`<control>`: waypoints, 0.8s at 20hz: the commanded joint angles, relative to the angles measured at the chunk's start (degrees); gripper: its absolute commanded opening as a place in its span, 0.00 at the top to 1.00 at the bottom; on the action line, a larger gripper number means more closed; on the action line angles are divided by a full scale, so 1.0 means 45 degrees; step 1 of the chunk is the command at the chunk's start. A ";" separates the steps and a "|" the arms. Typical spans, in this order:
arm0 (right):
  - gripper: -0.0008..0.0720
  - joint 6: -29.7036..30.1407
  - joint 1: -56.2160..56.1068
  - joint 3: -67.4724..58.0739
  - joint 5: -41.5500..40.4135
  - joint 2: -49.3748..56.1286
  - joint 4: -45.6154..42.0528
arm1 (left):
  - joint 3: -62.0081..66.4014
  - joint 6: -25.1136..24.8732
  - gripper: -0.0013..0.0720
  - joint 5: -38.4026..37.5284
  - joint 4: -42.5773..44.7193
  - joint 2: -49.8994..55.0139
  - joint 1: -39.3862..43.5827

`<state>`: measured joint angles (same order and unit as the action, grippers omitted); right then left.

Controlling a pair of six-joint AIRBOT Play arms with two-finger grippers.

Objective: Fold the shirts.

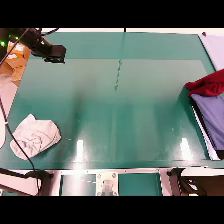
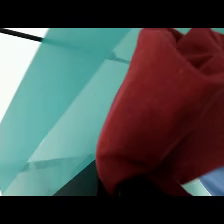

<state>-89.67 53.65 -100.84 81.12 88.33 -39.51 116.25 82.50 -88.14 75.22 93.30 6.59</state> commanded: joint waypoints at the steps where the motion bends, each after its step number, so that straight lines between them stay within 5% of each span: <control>1: 0.97 -0.1447 0.1209 -0.0010 0.1287 -0.0670 -0.2137 | -0.0005 -0.0112 0.96 0.0005 0.0000 0.0000 -0.0005; 8: 0.97 -0.2880 0.1899 0.0962 0.3206 -0.1681 -0.7096 | -0.0005 -0.0112 0.96 0.0005 -0.0189 0.0000 -0.0005; 16: 0.97 -0.3653 0.1928 0.5338 0.2098 -0.2642 -1.1599 | -0.0005 -0.0112 0.96 0.0005 -0.0194 0.0000 -0.0005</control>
<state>-105.16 62.24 -82.24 92.44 77.25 -83.09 116.25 82.00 -88.14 74.37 93.30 6.59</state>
